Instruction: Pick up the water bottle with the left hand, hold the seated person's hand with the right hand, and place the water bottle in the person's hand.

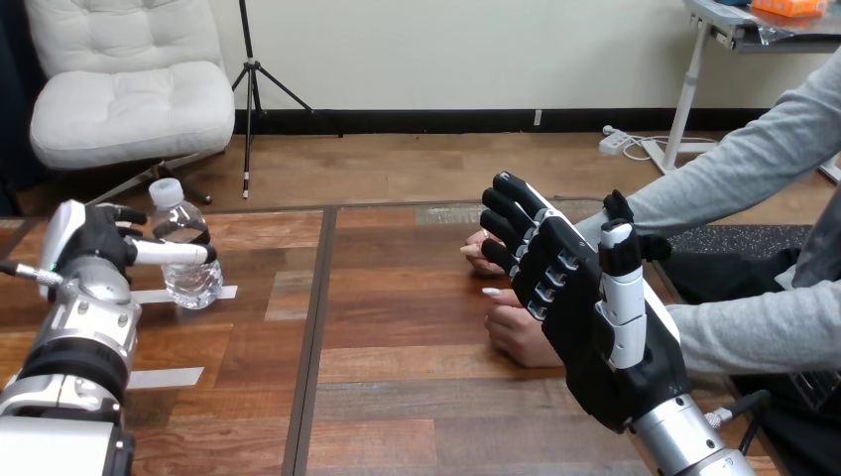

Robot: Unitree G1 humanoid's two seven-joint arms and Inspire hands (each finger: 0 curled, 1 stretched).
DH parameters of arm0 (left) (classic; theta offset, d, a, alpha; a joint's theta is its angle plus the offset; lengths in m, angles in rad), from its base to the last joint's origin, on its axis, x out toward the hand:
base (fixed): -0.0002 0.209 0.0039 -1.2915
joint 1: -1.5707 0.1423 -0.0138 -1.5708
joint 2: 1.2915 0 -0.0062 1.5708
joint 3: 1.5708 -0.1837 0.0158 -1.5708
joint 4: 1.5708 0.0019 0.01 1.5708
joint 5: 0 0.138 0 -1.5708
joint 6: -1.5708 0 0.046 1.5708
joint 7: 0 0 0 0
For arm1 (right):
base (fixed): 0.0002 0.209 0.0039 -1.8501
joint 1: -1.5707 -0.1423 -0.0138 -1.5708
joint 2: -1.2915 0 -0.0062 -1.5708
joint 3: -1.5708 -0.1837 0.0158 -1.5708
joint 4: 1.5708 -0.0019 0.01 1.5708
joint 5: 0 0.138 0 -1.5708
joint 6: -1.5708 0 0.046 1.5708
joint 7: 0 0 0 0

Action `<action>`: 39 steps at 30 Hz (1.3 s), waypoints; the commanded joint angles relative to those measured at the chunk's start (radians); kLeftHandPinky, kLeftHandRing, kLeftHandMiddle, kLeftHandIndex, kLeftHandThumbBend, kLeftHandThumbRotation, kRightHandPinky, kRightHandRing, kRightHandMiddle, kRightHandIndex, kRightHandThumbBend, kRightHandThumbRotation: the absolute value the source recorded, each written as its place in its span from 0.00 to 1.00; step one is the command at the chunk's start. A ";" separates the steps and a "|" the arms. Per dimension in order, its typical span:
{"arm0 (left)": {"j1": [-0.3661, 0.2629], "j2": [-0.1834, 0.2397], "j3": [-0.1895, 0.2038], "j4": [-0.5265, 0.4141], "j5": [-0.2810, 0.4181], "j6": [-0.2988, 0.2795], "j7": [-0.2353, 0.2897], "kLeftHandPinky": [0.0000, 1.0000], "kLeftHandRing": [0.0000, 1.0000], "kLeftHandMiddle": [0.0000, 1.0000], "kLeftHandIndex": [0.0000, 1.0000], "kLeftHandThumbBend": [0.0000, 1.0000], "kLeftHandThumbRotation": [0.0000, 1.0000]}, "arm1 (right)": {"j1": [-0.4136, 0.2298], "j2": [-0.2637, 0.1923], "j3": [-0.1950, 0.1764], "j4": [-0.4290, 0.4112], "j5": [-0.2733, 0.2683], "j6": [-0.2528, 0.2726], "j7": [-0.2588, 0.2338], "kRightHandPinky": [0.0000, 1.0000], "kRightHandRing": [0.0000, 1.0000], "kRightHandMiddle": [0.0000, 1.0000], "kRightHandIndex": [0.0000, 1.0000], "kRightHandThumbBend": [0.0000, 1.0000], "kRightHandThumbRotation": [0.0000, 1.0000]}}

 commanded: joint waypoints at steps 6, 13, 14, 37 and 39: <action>-0.089 0.006 -0.028 -0.003 0.023 0.012 -0.015 0.72 0.84 0.87 0.85 0.94 0.19 | -0.038 0.016 -0.007 -0.040 0.012 -0.034 0.001 1.00 0.98 0.97 0.94 0.88 1.00; -0.088 0.004 -0.036 -0.005 0.028 0.006 -0.013 0.84 0.89 0.89 0.87 0.95 0.20 | -0.037 0.017 -0.008 -0.036 0.015 -0.036 0.004 1.00 0.98 0.96 0.94 0.88 1.00; -0.087 0.004 -0.036 -0.005 0.028 0.003 -0.013 0.87 0.90 0.90 0.88 0.95 0.20 | -0.037 0.017 -0.008 -0.036 0.015 -0.036 0.003 1.00 0.98 0.96 0.94 0.88 1.00; -0.099 -0.005 -0.066 0.015 0.040 -0.006 -0.016 0.95 0.96 0.96 0.95 0.92 0.25 | -0.029 0.019 -0.004 -0.048 0.020 -0.029 0.000 0.99 0.98 0.96 0.94 0.88 1.00; -0.100 -0.006 -0.066 0.015 0.040 -0.005 -0.015 0.95 0.96 0.96 0.96 0.92 0.25 | -0.027 0.019 -0.004 -0.050 0.020 -0.029 0.000 0.99 0.98 0.96 0.94 0.88 1.00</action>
